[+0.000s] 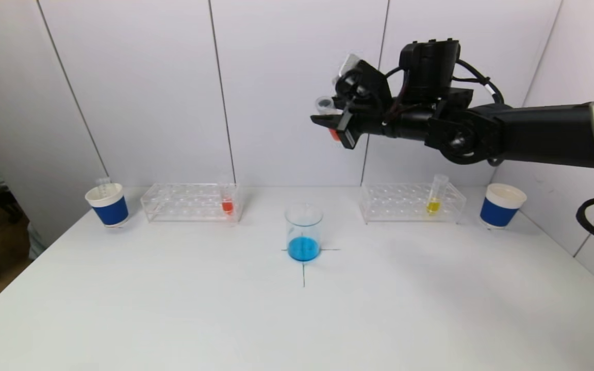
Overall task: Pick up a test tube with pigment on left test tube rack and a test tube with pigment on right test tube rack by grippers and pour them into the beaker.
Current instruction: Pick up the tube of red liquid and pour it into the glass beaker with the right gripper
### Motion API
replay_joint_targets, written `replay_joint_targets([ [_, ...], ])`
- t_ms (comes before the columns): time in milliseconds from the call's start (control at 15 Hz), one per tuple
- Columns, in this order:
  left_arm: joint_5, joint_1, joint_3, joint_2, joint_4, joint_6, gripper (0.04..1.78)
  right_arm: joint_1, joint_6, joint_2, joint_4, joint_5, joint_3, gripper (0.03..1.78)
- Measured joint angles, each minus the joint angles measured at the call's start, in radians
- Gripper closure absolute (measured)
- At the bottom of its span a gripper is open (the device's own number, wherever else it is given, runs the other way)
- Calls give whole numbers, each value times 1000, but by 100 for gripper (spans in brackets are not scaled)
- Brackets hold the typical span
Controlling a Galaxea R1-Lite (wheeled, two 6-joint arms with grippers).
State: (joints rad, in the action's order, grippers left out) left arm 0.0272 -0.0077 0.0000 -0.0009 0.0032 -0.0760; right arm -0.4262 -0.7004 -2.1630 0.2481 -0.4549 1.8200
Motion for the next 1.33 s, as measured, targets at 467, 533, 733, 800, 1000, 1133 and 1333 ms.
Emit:
replay_joint_targets([
  [467,0,0,0,0,0,-1,6,39,-256,-92,1,-151,-28,130],
  [533,0,0,0,0,0,-1,6,39,-282,-101,1,-160,-36,130],
  [733,0,0,0,0,0,0,6,28,-389,-117,3,-166,-69,130],
  [800,0,0,0,0,0,0,6,27,-429,-122,-1,-166,-78,130],
  [1000,0,0,0,0,0,0,6,21,-533,-133,-6,-160,-104,130],
  [1133,0,0,0,0,0,0,6,16,-608,-138,0,-155,-117,130],
  [1333,1,0,0,0,0,0,6,17,-704,-144,-3,-147,-121,130],
])
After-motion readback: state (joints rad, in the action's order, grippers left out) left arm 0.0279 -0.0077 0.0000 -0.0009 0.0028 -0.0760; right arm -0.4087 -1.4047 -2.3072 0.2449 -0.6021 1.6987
